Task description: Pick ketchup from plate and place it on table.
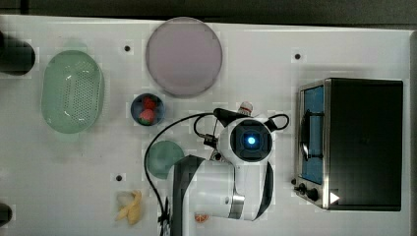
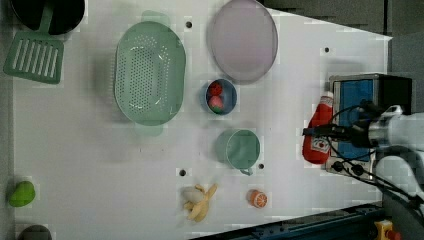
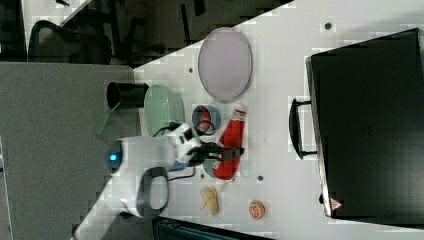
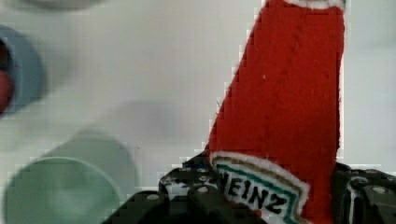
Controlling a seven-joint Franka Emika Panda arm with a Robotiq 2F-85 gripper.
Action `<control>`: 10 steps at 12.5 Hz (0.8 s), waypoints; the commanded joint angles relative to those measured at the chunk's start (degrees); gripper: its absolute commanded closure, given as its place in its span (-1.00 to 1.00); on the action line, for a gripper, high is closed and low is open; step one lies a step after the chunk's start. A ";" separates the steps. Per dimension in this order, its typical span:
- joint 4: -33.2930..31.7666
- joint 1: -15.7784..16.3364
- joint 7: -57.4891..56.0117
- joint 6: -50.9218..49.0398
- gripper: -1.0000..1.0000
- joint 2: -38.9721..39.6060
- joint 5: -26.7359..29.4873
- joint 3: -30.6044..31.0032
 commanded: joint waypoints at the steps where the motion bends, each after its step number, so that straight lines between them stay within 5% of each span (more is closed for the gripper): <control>1: -0.16 0.12 2.34 5.89 -0.18 3.60 0.02 0.60; 3: -0.20 0.12 2.36 8.89 -0.24 7.93 0.03 0.60; 7: -0.12 0.14 2.35 15.92 -1.00 12.09 0.02 0.89; 10: 0.97 0.14 8.63 13.60 -1.00 7.92 0.02 1.23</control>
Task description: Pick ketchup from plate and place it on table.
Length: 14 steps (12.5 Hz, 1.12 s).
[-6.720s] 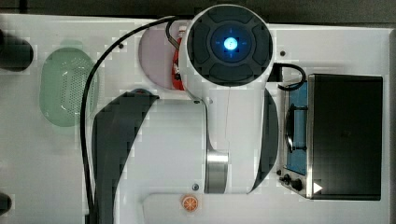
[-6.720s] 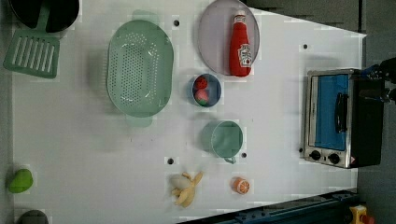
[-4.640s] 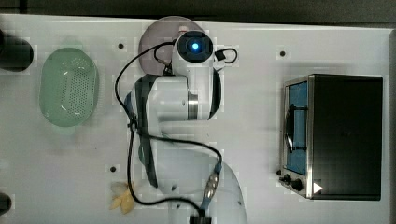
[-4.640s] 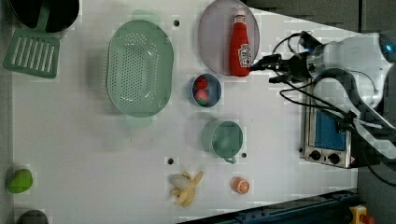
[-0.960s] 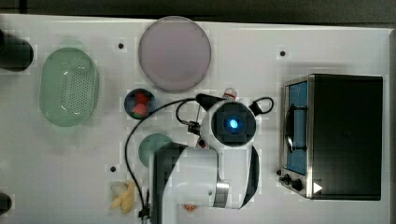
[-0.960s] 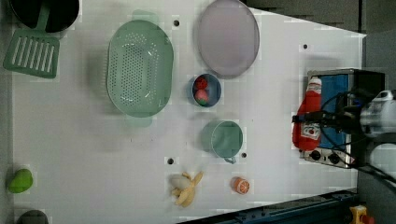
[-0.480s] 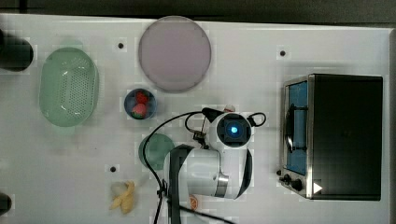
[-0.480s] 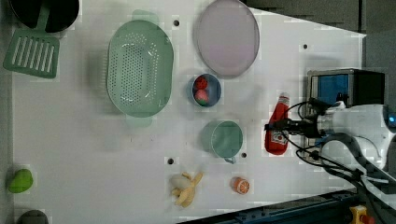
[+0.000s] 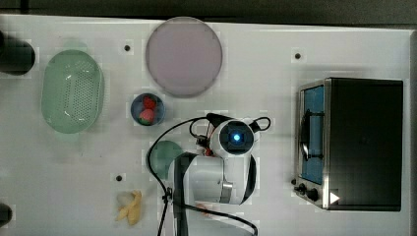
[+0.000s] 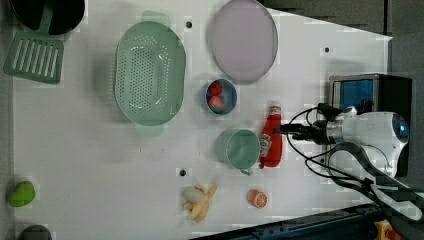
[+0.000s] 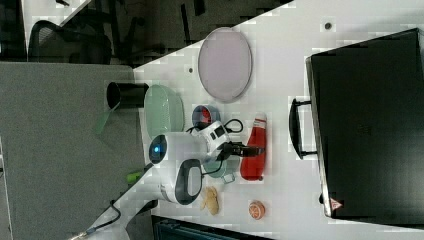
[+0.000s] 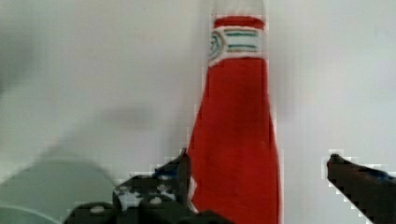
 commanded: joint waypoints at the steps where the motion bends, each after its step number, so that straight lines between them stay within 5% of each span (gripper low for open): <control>1: 2.24 -0.39 10.15 -2.55 -1.00 -8.61 0.35 0.04; 8: 13.54 -0.30 34.01 -29.95 -1.00 -27.68 0.18 0.91; 14: 25.35 -0.30 36.40 -52.88 -1.00 -30.37 0.00 1.20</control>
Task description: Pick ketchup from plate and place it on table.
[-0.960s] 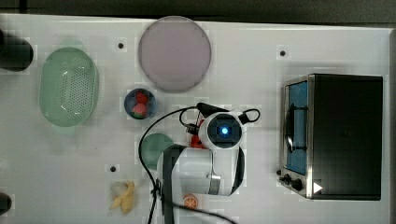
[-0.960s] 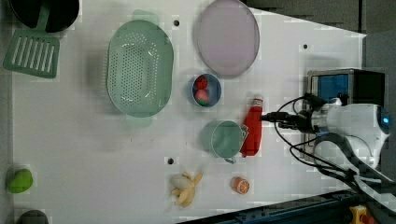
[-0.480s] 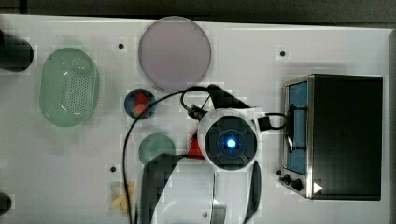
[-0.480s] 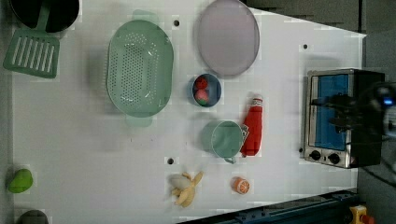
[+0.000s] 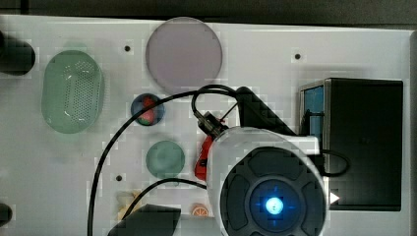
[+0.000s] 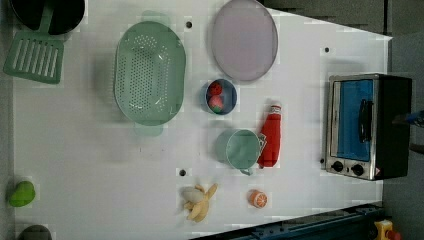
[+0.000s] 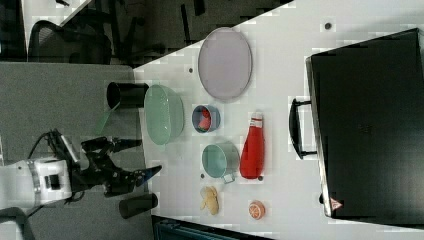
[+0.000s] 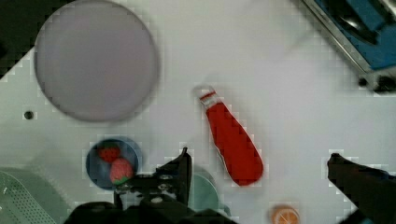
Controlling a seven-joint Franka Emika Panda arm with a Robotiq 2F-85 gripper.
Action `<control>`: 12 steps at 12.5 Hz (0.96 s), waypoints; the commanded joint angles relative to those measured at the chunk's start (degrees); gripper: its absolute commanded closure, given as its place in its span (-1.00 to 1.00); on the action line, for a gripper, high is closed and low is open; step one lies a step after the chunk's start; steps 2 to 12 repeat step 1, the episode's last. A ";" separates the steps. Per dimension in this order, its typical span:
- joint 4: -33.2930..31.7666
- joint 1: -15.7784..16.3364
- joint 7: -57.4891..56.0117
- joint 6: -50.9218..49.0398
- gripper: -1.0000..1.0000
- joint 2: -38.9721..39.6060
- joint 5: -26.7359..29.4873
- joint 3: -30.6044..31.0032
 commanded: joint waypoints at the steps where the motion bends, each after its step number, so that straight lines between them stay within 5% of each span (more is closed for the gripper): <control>1: 1.23 -0.18 4.90 -3.97 -1.00 2.47 0.17 0.85; 12: 1.23 -0.18 4.90 -3.97 -1.00 2.47 0.17 0.85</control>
